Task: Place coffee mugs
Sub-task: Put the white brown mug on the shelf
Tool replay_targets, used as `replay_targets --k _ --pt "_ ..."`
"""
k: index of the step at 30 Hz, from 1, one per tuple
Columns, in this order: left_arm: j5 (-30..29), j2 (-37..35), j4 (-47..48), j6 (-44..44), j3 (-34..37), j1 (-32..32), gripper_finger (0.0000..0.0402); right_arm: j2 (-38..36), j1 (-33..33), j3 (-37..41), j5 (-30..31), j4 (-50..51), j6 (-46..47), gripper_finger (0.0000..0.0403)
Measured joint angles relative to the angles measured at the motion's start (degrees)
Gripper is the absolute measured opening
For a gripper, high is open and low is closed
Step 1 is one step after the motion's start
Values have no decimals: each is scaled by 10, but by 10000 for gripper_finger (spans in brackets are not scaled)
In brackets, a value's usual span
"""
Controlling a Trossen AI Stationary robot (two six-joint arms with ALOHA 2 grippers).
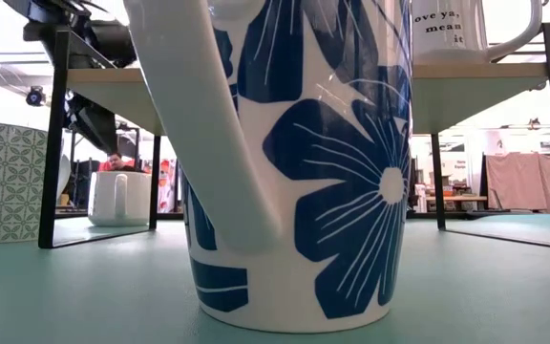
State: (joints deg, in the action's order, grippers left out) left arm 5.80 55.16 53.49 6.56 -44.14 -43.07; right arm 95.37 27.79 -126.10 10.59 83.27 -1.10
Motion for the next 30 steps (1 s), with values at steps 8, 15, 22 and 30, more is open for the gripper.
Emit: replay_targets --k 8,15,22,30 --pt "-6 70 1 -82 0 0 89 0 0 0 0 0 1 141" --pt "-7 125 -10 -116 -1 0 89 0 0 0 0 0 5 141" --pt "-7 132 -9 -118 -1 0 28 0 0 0 0 0 6 141" --pt "-21 118 7 -109 -9 0 5 0 0 0 0 0 6 141"
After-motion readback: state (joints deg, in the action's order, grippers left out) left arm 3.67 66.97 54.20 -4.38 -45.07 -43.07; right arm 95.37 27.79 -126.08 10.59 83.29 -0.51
